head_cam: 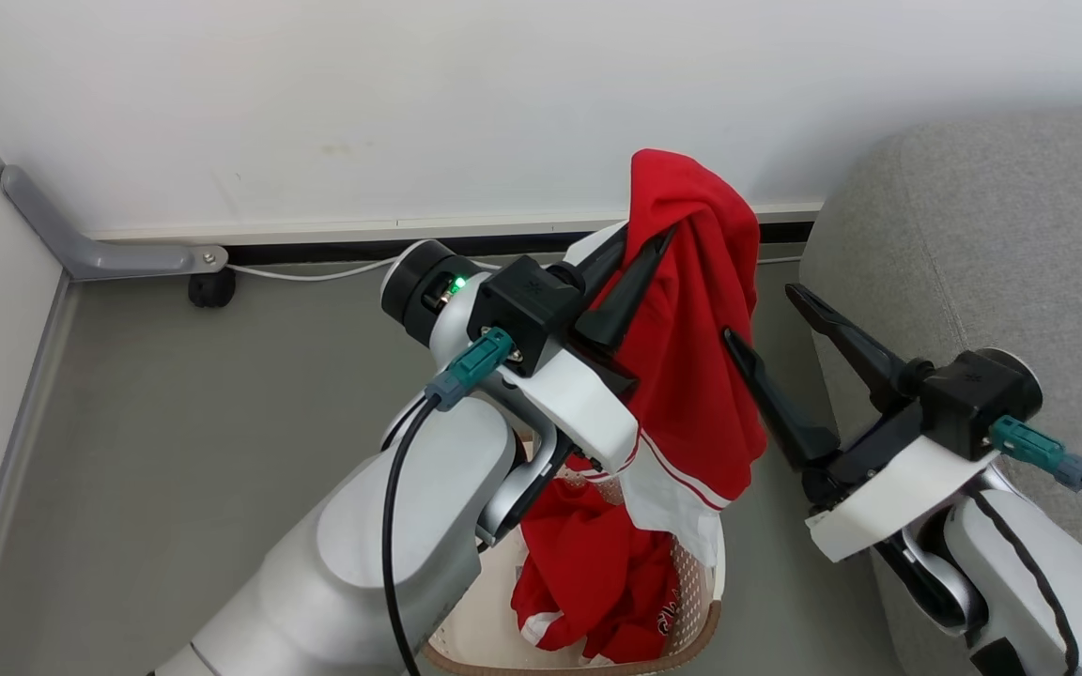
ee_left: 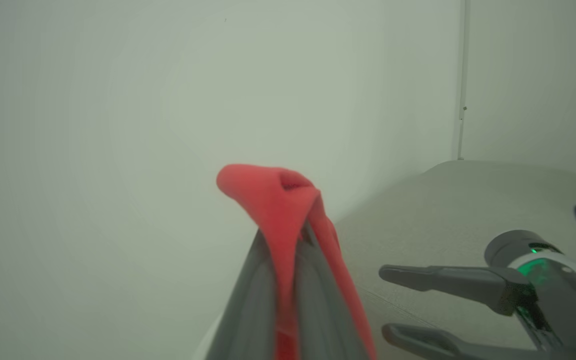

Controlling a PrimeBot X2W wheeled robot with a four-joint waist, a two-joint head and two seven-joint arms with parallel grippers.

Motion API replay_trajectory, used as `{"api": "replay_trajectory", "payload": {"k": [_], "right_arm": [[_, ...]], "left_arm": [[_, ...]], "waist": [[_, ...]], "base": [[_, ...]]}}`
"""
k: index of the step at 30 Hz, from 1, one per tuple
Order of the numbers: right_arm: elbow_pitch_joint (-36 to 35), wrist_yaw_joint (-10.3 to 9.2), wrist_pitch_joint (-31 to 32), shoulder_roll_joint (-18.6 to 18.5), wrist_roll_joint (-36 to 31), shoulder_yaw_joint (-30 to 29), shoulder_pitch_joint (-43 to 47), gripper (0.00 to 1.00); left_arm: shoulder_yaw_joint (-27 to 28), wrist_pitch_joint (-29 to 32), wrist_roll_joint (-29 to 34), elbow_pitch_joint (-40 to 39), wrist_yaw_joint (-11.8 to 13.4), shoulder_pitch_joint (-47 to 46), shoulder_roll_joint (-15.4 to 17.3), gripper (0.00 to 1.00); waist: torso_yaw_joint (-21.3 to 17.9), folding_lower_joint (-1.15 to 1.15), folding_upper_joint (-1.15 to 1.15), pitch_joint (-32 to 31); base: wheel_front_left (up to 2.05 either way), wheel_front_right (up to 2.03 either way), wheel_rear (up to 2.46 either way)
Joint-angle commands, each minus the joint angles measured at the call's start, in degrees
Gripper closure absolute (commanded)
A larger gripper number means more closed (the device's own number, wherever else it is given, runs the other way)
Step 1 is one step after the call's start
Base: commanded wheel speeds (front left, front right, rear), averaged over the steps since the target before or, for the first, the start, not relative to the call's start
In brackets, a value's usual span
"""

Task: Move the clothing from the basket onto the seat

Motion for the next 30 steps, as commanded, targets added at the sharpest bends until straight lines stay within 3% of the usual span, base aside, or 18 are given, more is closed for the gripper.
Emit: {"api": "replay_trajectory", "payload": {"k": [1,9,15,22,25,26,27,29,30], "right_arm": [[-1.4,0.16,-0.3,-1.7,0.5,2.7,-2.1,0.00],[2.9,0.16,-0.3,-3.6,1.1,10.1,-6.6,0.00],[8.0,0.16,-0.3,-2.4,0.9,10.3,-7.9,0.00],[15.8,0.16,-0.3,-1.1,7.7,19.3,-10.0,0.00],[16.8,0.16,-0.3,-0.9,10.0,20.6,-11.2,0.02],[16.9,0.16,-0.3,-0.9,10.4,20.7,-11.5,0.13],[16.8,0.16,-0.3,-0.9,10.8,20.8,-11.7,0.51],[16.5,0.16,-0.3,-1.0,11.2,20.7,-11.8,1.00],[16.3,0.16,-0.3,-1.0,11.4,20.6,-11.7,1.00]], "left_arm": [[1.8,-0.5,-0.6,-1.5,0.7,-3.6,0.6,1.00],[0.9,-0.5,-1.3,-2.6,0.7,-3.7,0.6,1.00],[0.0,-0.5,-2.1,-3.6,0.6,-3.7,0.6,1.00],[-0.5,-0.5,-2.5,-3.7,0.6,-3.1,0.6,1.00],[-0.6,-0.5,-2.6,-3.7,0.6,-2.9,0.6,1.00],[-0.6,-0.5,-2.5,-3.7,0.7,-2.8,0.6,1.00],[-0.6,-0.5,-2.6,-3.6,0.7,-2.7,0.6,1.00],[-0.7,-0.5,-2.6,-3.5,0.8,-2.5,0.6,1.00],[-0.7,-0.5,-2.6,-3.4,0.8,-2.4,0.6,1.00]], "waist": [[0.2,0.00,0.00,0.0],[1.3,0.00,0.00,-0.1],[2.7,0.00,0.00,-0.4],[4.0,0.00,0.00,-0.6],[4.2,0.00,0.00,-0.5],[4.2,0.00,0.00,-0.4],[4.2,0.00,0.00,-0.4],[4.0,0.00,0.00,-0.3],[3.9,0.00,0.00,-0.2]], "base": [[0.00,0.00,0.00],[0.00,0.00,0.00],[0.00,0.00,0.00],[0.00,0.00,0.00],[0.00,0.00,0.00],[0.00,0.00,0.00],[0.00,0.00,0.00],[0.00,0.00,0.00],[0.00,0.00,0.00]]}}
